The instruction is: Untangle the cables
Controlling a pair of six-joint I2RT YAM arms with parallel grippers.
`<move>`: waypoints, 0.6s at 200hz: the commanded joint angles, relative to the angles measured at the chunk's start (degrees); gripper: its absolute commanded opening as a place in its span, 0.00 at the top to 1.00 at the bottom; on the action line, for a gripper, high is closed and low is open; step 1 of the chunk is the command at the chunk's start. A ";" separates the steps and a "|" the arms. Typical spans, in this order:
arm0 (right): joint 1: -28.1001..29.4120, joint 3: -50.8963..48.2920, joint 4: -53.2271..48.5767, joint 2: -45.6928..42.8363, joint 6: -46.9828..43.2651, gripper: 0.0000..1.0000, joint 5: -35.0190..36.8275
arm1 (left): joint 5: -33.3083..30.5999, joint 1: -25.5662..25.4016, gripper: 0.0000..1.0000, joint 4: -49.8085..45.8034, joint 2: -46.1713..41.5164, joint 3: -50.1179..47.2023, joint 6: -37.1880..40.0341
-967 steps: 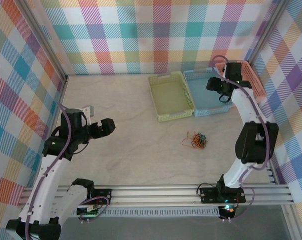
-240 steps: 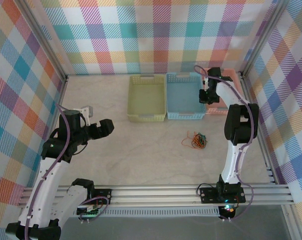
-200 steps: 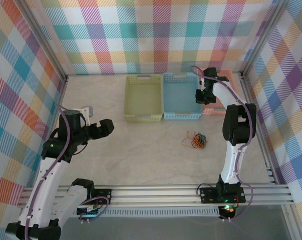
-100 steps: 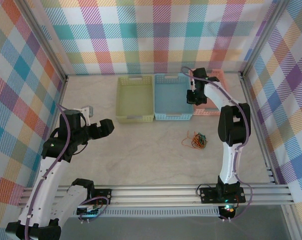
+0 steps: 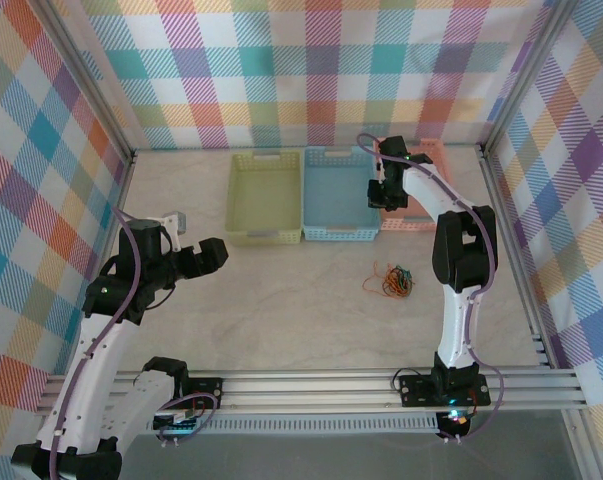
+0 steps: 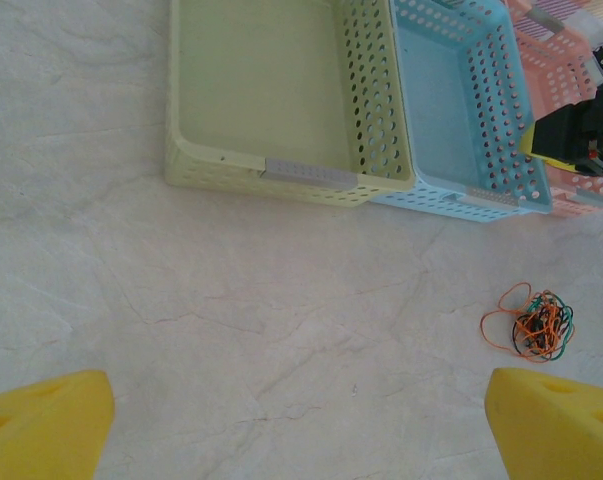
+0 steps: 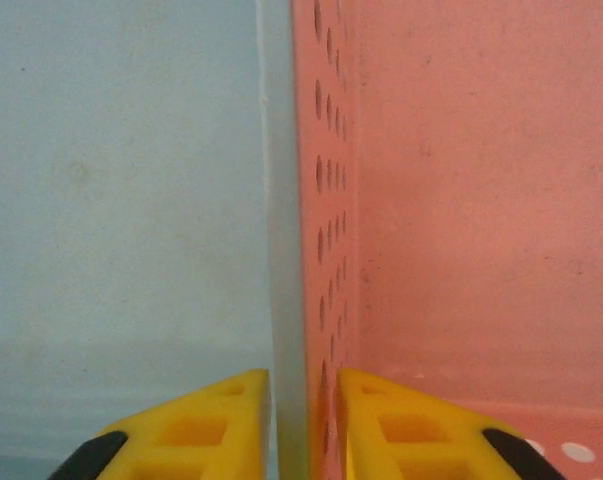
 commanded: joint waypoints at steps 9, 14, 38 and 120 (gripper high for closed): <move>0.77 -0.58 0.41 -6.66 0.07 0.64 0.15 | -0.32 0.07 0.05 -1.23 -0.10 -0.60 0.90; 0.74 -0.83 0.48 -7.37 -0.06 0.62 0.37 | -0.31 0.08 0.05 -1.23 -0.10 -0.66 0.91; 0.76 -2.69 0.43 -11.53 -0.52 0.58 1.09 | -0.40 0.07 0.05 -1.24 -0.23 -0.63 0.91; 0.72 -27.44 -0.10 -32.27 4.72 0.46 0.68 | 0.12 0.05 0.05 -1.11 -0.67 -0.66 0.87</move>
